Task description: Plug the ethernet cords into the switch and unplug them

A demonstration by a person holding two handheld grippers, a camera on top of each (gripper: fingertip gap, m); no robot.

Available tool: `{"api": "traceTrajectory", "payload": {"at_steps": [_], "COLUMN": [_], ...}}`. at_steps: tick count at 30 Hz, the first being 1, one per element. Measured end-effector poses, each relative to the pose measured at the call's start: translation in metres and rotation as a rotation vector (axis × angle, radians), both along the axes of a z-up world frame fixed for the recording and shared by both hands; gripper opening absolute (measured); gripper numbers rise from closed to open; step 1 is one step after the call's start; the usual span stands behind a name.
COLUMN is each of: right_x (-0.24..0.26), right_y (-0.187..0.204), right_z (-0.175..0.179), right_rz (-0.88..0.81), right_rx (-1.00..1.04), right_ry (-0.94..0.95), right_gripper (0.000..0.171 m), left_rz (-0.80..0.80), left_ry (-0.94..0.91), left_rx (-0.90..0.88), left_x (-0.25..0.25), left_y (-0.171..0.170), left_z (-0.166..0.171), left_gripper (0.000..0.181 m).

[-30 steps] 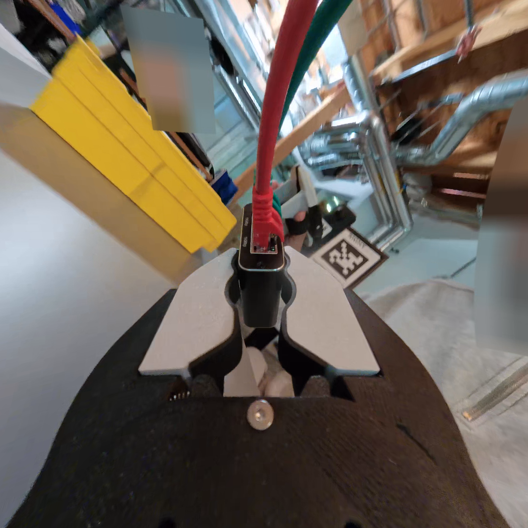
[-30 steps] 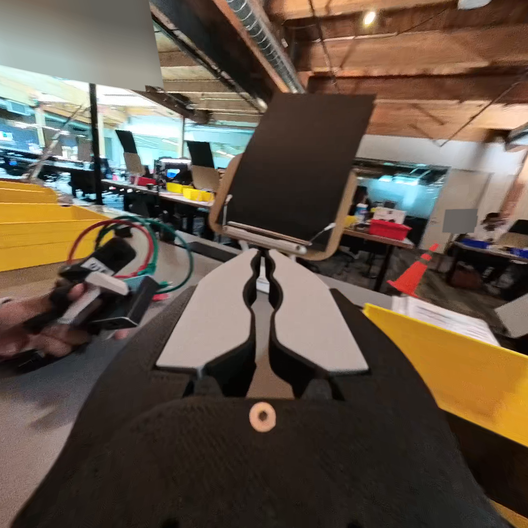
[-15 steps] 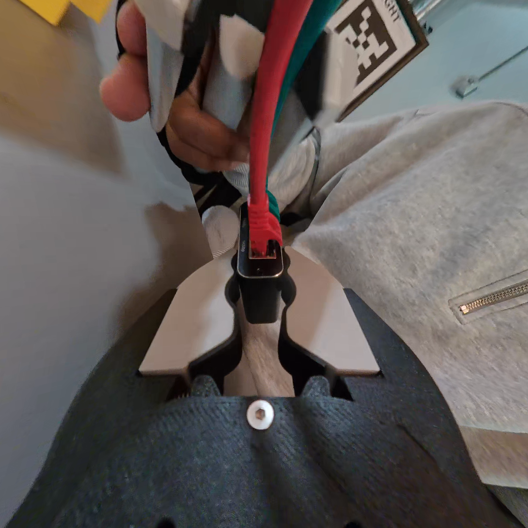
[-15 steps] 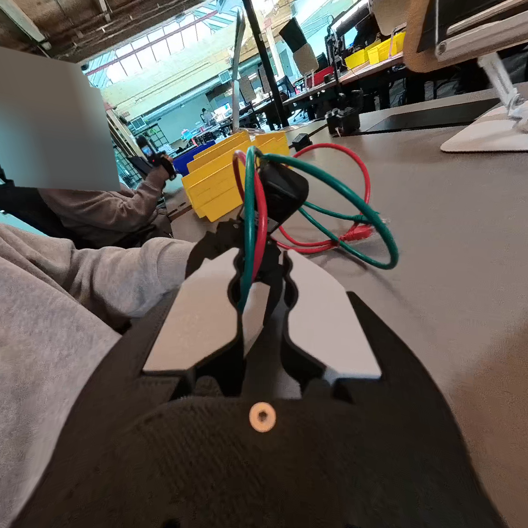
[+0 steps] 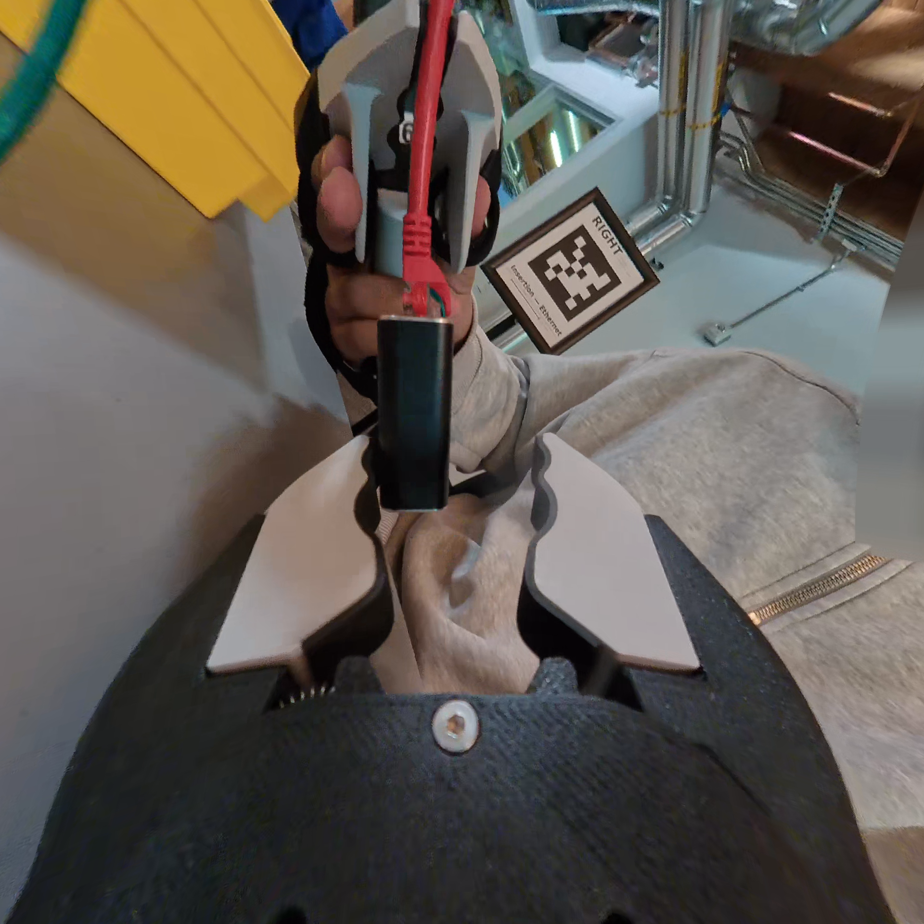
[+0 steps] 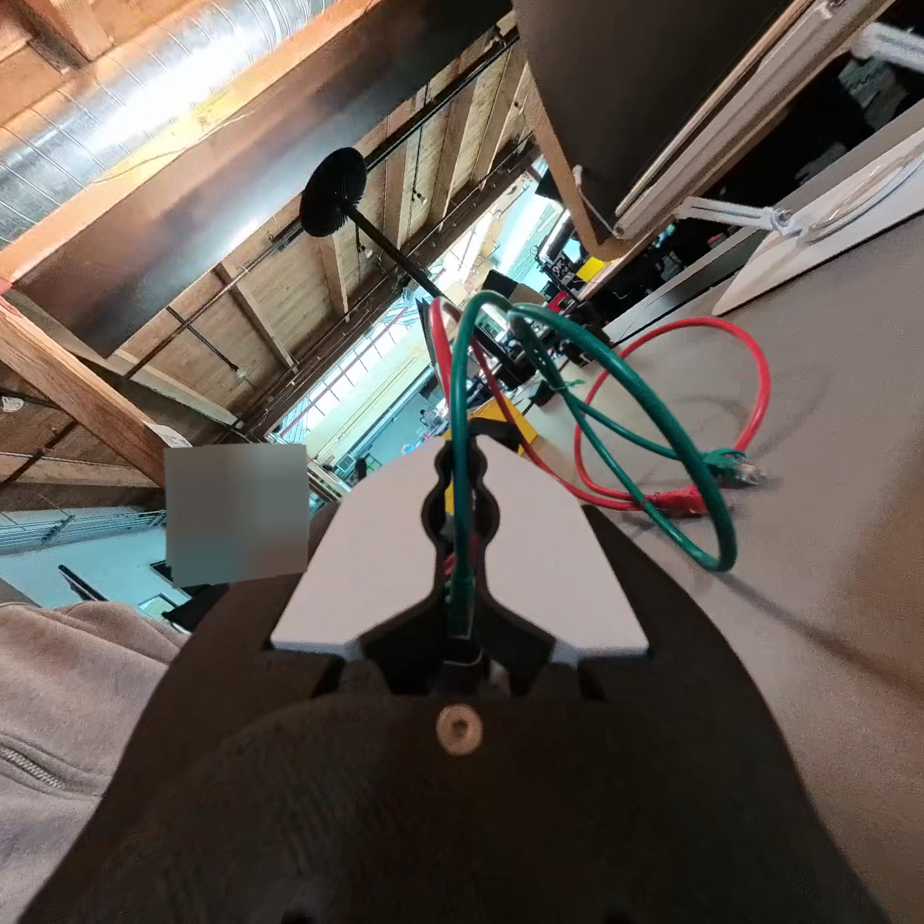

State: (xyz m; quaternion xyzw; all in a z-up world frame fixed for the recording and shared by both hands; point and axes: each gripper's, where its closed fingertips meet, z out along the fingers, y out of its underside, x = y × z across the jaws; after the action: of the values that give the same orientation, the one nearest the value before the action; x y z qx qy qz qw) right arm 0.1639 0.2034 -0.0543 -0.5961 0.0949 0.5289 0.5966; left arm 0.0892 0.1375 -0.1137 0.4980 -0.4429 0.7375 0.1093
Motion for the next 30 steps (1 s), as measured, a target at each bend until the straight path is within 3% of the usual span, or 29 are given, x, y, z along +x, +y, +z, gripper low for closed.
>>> {"api": "traceTrajectory", "payload": {"at_steps": [6, 12, 15, 20, 28, 30], "right_x": [-0.013, -0.018, -0.023, -0.024, -0.014, -0.01], "right_y": [-0.002, 0.0, 0.001, 0.001, 0.003, 0.004], "right_z": [0.011, 0.012, 0.011, 0.011, 0.002, 0.002], "right_rz": [-0.042, -0.081, -0.081, -0.09, -0.094, -0.097], "right_rx": [0.078, 0.094, 0.093, 0.104, 0.06, 0.048], "right_ry": [-0.059, 0.107, 0.116, 0.064, 0.001, -0.003], "right_gripper": [0.006, 0.006, 0.006, 0.006, 0.007, 0.018], "left_rz": [0.1, 0.146, 0.148, 0.133, 0.162, 0.187], "left_ry": [-0.01, -0.018, -0.016, -0.051, -0.082, -0.093], "left_rx": [-0.011, -0.005, 0.009, 0.046, 0.063, 0.062], "left_x": [0.009, 0.014, 0.015, 0.012, 0.012, 0.012], "left_y": [0.011, 0.015, 0.014, 0.01, 0.014, 0.019], "left_z": [0.001, 0.002, 0.001, 0.004, 0.007, 0.009], "left_gripper": [0.069, 0.069, 0.065, 0.027, 0.025, 0.025]}}
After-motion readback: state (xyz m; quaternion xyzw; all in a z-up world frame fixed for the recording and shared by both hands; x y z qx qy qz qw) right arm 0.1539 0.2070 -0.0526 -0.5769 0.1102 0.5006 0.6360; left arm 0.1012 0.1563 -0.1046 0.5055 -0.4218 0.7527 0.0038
